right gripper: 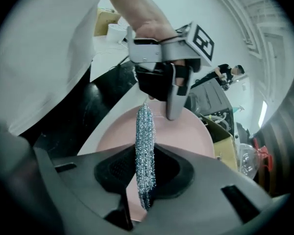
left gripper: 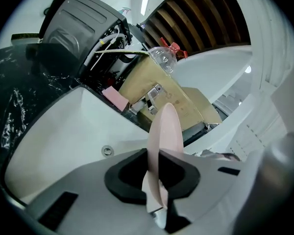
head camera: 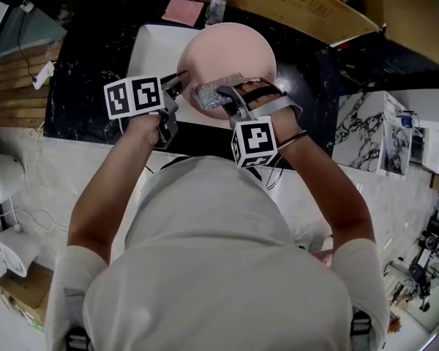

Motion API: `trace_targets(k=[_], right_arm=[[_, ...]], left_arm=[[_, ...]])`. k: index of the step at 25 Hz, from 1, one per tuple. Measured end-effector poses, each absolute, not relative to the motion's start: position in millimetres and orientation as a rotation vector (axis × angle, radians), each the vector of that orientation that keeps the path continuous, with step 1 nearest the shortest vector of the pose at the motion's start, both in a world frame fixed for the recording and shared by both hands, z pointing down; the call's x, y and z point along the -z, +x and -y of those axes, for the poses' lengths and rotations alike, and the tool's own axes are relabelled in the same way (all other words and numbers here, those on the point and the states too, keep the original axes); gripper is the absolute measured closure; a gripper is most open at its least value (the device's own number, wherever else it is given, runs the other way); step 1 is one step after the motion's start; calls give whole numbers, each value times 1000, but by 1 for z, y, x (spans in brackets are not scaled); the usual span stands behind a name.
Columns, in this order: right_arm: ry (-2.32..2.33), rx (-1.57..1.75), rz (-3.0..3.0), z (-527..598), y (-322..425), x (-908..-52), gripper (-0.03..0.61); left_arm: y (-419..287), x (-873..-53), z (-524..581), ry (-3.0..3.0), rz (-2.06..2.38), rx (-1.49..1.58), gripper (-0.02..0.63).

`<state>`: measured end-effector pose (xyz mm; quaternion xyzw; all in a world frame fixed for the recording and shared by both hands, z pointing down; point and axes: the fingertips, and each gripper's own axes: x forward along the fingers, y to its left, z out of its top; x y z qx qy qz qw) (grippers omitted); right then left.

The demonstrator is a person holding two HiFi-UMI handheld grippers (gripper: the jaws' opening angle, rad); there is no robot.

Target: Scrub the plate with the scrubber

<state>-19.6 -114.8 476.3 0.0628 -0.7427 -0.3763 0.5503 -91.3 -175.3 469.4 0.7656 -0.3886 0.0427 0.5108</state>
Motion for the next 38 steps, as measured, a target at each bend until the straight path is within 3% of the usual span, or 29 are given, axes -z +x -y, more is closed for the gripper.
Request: trace_targets(k=[11,28,38], right_arm=[[-40,775,1821,77,19,-484,502],[420,697,2239,209,19,-322,502],[63,580,2228,231,-9,-341,502]], left_arm=[[-115,-468,178,1832,977,-79,575],[-105,-470,163,1954,778,-261,588],[-86,-461,156,2025,627,-332,588]])
